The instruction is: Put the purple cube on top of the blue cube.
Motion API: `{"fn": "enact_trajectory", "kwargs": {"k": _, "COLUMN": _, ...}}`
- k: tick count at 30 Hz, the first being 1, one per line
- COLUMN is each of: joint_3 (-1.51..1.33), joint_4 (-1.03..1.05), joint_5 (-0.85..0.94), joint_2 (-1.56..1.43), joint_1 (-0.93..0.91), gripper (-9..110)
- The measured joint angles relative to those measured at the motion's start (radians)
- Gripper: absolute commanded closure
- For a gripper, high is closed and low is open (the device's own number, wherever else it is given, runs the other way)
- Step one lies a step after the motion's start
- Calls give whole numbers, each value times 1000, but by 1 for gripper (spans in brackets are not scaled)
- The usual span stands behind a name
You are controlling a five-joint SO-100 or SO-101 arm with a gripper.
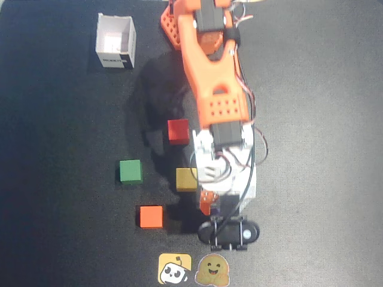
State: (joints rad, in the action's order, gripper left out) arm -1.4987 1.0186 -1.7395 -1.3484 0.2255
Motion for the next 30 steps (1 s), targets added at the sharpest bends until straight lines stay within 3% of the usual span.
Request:
{"fn": "enact_trajectory", "kwargs": {"k": 5, "joint_3": -149, "joint_4": -51, "joint_5": 0, "joint_2": -160, "joint_1": 5, "gripper": 84}}
{"fn": "enact_trajectory", "kwargs": {"k": 10, "joint_3": -403, "joint_4": -123, "joint_5": 31, "joint_2": -380, "joint_1": 2, "gripper": 101}}
{"fn": "enact_trajectory", "kwargs": {"k": 19, "joint_3": -919, "joint_4": -156, "joint_5": 186, "joint_2": -888, "joint_1": -120, "gripper": 101}}
{"fn": "enact_trajectory", "kwargs": {"k": 30, "joint_3": -1348, "joint_4": 55, "joint_5": 219, "joint_2": -1672, "joint_1": -130, "gripper": 101}}
